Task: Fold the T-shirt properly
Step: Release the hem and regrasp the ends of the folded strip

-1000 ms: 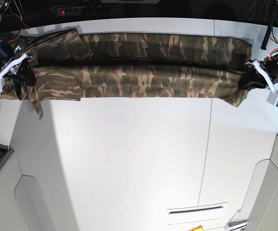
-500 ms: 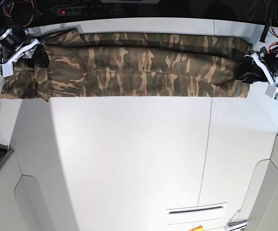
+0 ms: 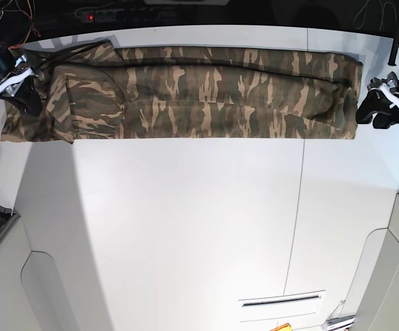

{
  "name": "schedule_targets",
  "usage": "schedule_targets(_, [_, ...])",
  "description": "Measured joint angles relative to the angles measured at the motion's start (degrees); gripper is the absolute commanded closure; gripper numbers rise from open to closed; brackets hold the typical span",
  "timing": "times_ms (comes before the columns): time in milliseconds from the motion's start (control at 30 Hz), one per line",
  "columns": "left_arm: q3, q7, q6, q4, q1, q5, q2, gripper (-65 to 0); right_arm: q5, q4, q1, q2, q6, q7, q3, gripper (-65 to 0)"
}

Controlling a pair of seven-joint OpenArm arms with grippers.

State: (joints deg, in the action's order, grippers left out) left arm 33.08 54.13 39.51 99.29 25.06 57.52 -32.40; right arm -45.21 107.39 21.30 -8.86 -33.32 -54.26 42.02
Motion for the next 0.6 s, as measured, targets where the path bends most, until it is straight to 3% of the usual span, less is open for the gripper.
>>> schedule_targets(167, [-0.02, -1.9, 0.0, -3.74, 0.02, -1.88, 4.33, -40.7, 8.81, -6.51, -0.24, -0.2, 0.13, 6.73, -4.02, 0.0])
schedule_targets(400, [-1.05, -7.1, 0.0, -10.01, -0.02, -4.17, 4.96, -40.7, 7.98, -18.21, -4.22, -1.79, 0.09, 7.32, -7.98, 0.0])
schedule_targets(500, [-2.47, -12.28, 0.0, -13.64, 0.0, -6.91, 4.96, -40.7, 7.3, -20.22, -5.64, -1.92, 0.09, 7.37, -8.0, 0.0])
schedule_targets(600, [-3.06, -13.68, 0.31, -15.69, -0.22, -6.49, 4.92, -40.7, 6.67, -20.31, -5.77, -1.92, 0.09, 7.37, -8.0, 0.0])
